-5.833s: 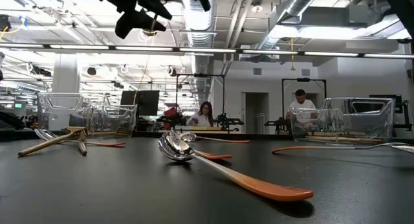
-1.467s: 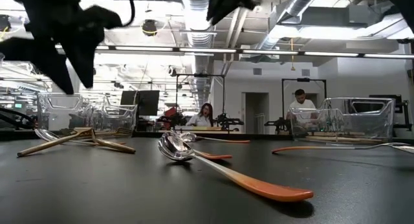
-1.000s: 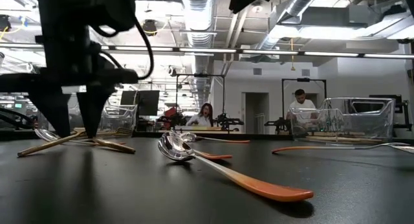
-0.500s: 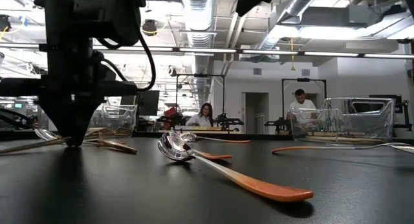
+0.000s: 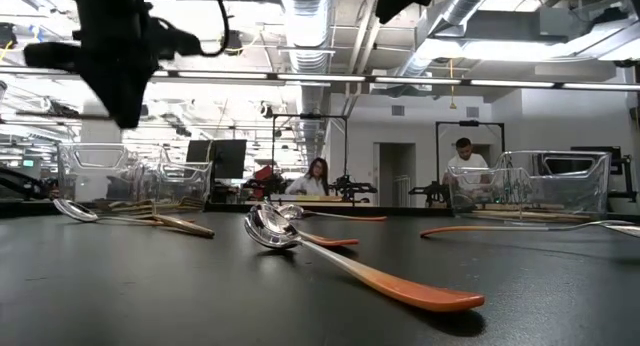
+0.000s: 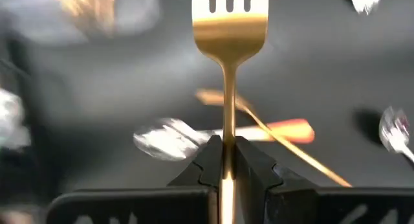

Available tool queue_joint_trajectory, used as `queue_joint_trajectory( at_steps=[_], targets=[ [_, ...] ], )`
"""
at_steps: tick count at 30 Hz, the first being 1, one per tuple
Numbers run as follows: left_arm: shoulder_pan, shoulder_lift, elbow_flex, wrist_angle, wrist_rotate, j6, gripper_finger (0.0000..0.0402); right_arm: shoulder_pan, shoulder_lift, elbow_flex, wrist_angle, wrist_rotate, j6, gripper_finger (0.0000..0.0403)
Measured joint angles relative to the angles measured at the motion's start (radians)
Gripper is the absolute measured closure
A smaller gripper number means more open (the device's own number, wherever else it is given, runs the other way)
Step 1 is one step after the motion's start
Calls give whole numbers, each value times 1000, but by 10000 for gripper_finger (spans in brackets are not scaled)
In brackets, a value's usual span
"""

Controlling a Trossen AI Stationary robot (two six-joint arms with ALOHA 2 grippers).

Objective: Sort silverware by color (type)
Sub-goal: Put the gold fork into the top left transparent bin

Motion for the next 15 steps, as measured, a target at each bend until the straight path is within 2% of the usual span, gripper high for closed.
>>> queue_joint_trajectory(
  at_steps=[3, 6, 11, 15],
  targets=[
    [112, -86, 17, -91, -59, 111, 393, 25, 0, -7, 2, -4, 33, 285],
    [264, -160, 25, -101, -94, 273, 393, 63, -1, -34, 11, -2, 82, 285],
    [550, -211, 32, -33, -113, 599, 393, 130, 0, -104, 14, 20, 183, 285],
    [782, -200, 32, 82, -67, 851, 392, 187, 0, -181, 68, 24, 272, 285]
  ],
)
